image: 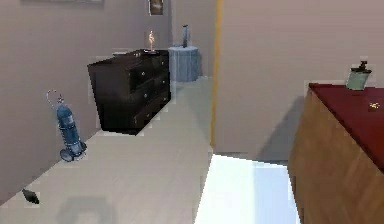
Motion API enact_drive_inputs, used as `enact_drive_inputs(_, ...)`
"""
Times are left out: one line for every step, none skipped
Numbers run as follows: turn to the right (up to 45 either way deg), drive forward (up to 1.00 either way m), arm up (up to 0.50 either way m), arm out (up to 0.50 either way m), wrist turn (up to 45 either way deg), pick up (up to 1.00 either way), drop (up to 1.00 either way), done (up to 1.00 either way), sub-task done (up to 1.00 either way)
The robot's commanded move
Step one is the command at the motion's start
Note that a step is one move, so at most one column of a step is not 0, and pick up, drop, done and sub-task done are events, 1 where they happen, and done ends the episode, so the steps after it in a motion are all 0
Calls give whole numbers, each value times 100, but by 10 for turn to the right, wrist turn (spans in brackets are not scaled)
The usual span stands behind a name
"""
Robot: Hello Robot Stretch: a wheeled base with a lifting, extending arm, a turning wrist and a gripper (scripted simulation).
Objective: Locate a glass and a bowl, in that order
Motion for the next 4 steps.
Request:
enact_drive_inputs(0, 15, 0, 0, 0, 0, 0, 0, 0)
enact_drive_inputs(-150, 0, 0, 0, 0, 0, 0, 0, 0)
enact_drive_inputs(0, 100, 0, 0, 0, 0, 0, 0, 0)
enact_drive_inputs(-30, 0, 0, 0, 0, 0, 0, 0, 0)
